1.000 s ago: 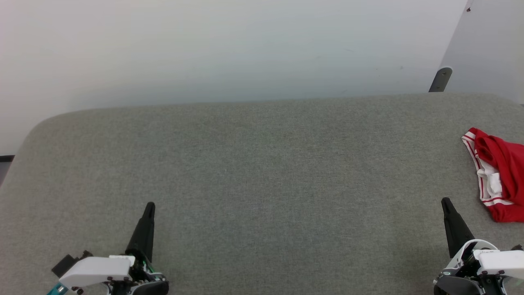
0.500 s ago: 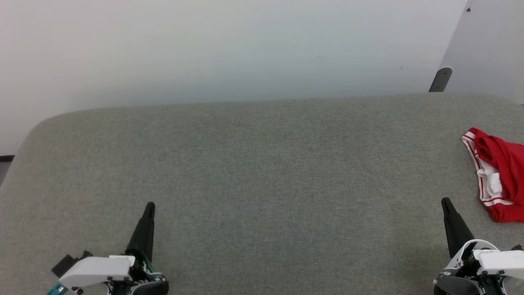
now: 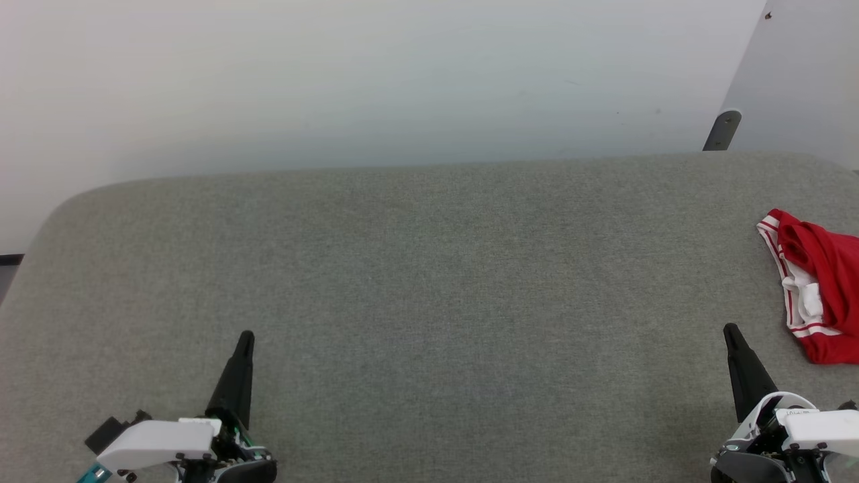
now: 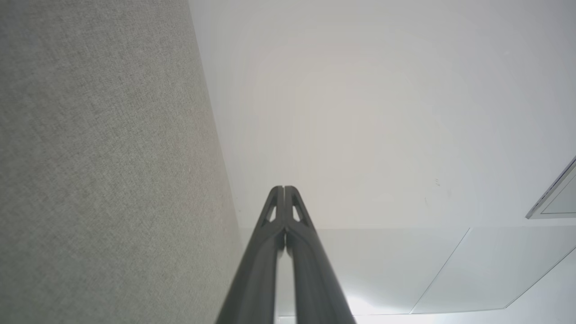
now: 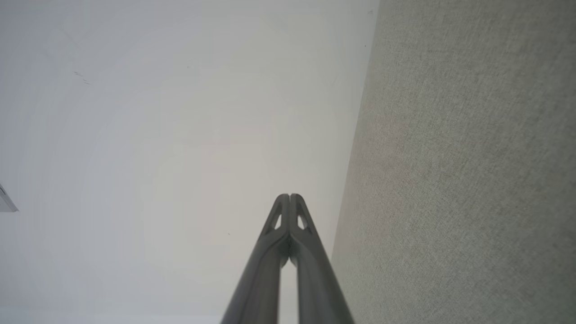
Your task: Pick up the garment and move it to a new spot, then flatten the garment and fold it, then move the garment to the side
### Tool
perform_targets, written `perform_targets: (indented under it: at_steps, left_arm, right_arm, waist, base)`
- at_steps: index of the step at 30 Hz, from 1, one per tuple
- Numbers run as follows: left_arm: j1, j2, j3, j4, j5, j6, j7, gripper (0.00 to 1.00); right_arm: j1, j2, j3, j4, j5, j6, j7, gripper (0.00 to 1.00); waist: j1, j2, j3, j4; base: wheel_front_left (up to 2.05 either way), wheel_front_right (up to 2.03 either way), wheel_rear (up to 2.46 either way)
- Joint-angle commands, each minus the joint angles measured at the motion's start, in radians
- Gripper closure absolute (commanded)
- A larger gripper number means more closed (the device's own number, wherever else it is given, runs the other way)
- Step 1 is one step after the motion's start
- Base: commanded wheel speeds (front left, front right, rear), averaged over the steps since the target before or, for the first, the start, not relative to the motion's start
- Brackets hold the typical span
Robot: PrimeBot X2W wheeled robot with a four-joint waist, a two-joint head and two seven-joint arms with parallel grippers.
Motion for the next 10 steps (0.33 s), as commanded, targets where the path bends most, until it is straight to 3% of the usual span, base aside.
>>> perform_targets:
  at_steps: [1,10]
  left_arm:
    - [-0.010,0.000,0.000,0.001,-0.003,-0.004,0.002,1.00]
    - [-0.010,0.000,0.000,0.001,-0.003,-0.004,0.002,1.00]
  right_arm:
    - [-0.003,0.004,0.000,0.000,0.005,0.000,0.002,1.00]
    - [-0.003,0.004,0.000,0.000,0.005,0.000,0.002,1.00]
  waist:
    - [0.0000,0.0000,0.000,0.000]
    - [0.0000,0.0000,0.000,0.000]
  base:
    - [0.00,0.00,0.00]
    - [0.00,0.00,0.00]
